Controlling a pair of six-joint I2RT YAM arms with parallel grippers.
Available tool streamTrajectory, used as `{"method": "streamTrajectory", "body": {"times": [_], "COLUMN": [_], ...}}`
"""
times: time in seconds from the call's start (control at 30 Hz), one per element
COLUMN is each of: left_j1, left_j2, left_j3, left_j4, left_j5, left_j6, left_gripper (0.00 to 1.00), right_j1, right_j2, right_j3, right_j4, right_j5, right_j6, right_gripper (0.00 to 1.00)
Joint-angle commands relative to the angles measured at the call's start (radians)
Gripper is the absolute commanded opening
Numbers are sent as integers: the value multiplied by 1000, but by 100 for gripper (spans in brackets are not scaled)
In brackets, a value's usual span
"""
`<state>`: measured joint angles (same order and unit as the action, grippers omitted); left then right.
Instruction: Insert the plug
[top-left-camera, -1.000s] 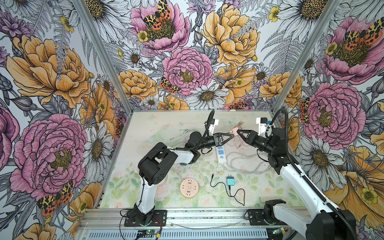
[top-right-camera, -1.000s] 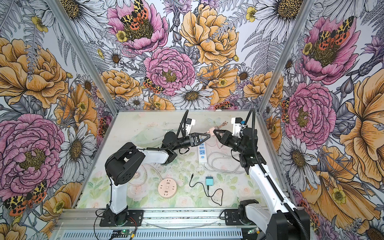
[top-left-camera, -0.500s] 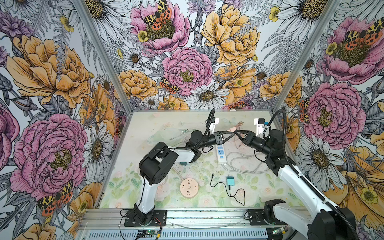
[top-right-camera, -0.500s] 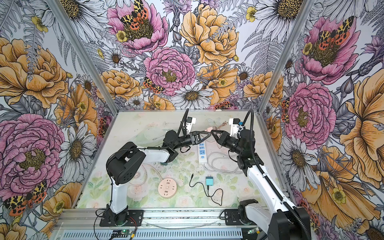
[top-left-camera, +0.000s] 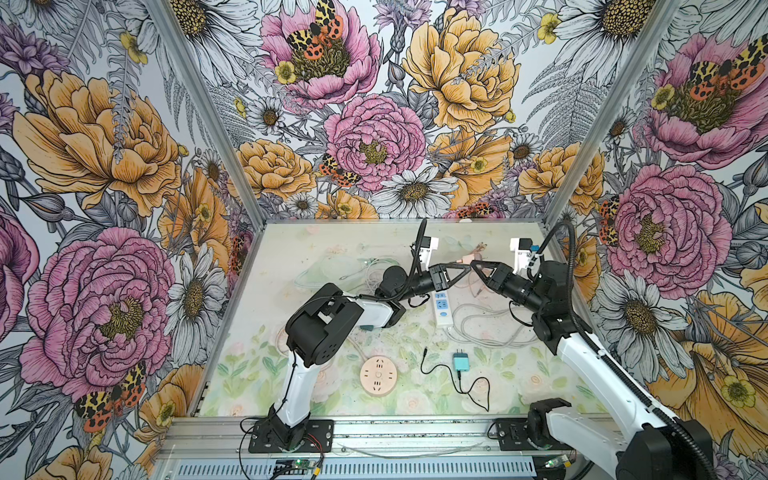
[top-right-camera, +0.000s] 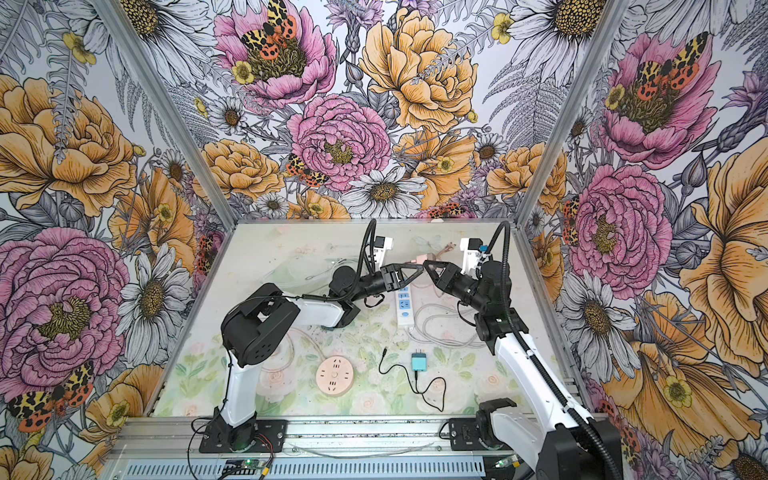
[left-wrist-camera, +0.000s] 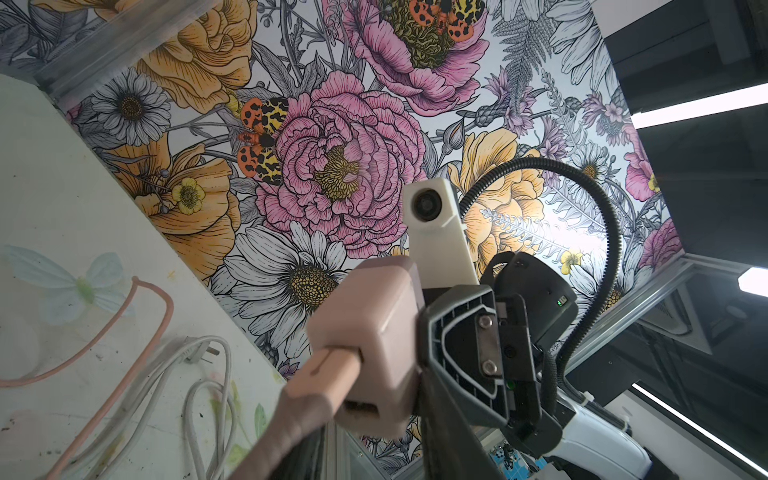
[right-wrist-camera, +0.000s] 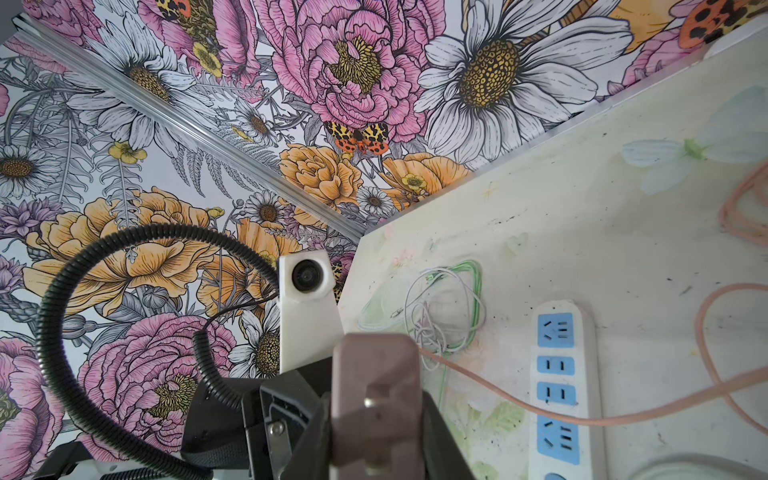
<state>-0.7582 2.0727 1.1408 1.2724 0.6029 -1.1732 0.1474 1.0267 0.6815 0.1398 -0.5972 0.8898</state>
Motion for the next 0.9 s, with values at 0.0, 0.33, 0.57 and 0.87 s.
{"method": "streamTrajectory", "body": {"times": [0.0,0.33,0.57,0.87], "left_j1": [1,3,-8,-32], "left_j2": [-8,-3,15,21], "left_j3": [13,14,49,74], "left_j4": [31,91,125,108], "left_j5": [-83,-93,-58,3], "left_j6": [4,-36,-65,-57], "left_gripper": [38,33,23,30], "right_j1": [26,25,24,24], "right_j2": [-34,-53,-40,-14], "right_j3": [-10,-38,-43,-42], "right_j4": [-24,-35,-18,18], "right_j5": [-76,-76,-76,-78], "right_j6": [-18,-17,-9,6], "right_gripper": [0,0,0,0]}}
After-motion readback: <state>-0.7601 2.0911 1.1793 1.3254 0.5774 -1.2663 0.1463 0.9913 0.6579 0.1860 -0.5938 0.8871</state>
